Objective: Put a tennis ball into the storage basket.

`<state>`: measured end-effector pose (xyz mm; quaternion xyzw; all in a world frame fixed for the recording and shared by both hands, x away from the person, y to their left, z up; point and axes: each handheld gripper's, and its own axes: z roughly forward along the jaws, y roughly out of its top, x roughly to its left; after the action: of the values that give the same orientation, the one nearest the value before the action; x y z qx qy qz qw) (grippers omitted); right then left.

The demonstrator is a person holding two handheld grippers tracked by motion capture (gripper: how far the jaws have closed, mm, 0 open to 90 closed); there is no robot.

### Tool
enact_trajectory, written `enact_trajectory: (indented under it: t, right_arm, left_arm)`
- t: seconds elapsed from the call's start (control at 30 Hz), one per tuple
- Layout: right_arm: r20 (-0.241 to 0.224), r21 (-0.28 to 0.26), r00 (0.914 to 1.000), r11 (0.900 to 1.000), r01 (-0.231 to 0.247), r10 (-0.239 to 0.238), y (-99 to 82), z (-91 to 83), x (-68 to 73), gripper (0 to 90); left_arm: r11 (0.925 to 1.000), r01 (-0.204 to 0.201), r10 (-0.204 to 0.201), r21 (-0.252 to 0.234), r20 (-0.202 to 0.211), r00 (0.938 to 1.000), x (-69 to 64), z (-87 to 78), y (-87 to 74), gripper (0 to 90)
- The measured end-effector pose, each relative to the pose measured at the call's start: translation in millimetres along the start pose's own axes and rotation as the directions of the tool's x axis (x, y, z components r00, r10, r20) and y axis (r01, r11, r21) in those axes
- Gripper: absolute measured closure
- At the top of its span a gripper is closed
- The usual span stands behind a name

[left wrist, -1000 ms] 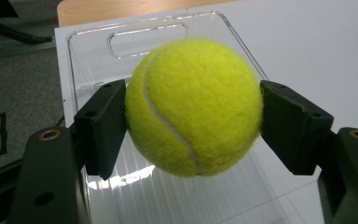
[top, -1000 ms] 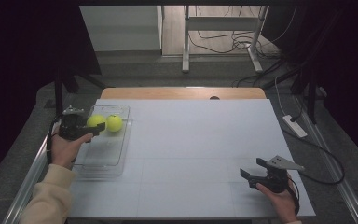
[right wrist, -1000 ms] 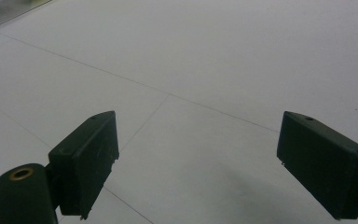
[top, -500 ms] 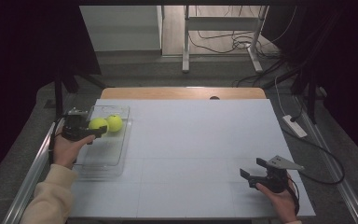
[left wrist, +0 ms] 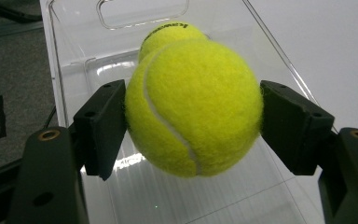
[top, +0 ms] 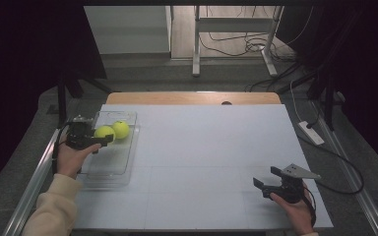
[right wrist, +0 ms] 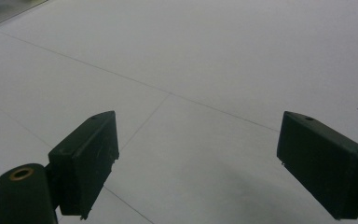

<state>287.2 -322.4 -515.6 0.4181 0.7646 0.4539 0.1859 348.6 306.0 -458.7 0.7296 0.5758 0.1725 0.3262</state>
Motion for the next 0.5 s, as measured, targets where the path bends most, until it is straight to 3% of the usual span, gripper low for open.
enact_trajectory:
  t: [0.3,0.5]
  right_arm:
    - [0.001,-0.001,1.0,1.0,0.002,-0.002,0.1,0.1,-0.1,12.4]
    - [0.001,-0.003,1.0,1.0,0.001,-0.001,0.1,0.0,-0.1,12.4]
  left_arm:
    - [1.0,0.003,-0.003,-0.009,0.001,1.0,-1.0,-0.1,-0.3,26.6]
    - [0.9985,0.011,-0.008,-0.054,0.058,0.9983,-5.9,-7.8,1.4,17.2]
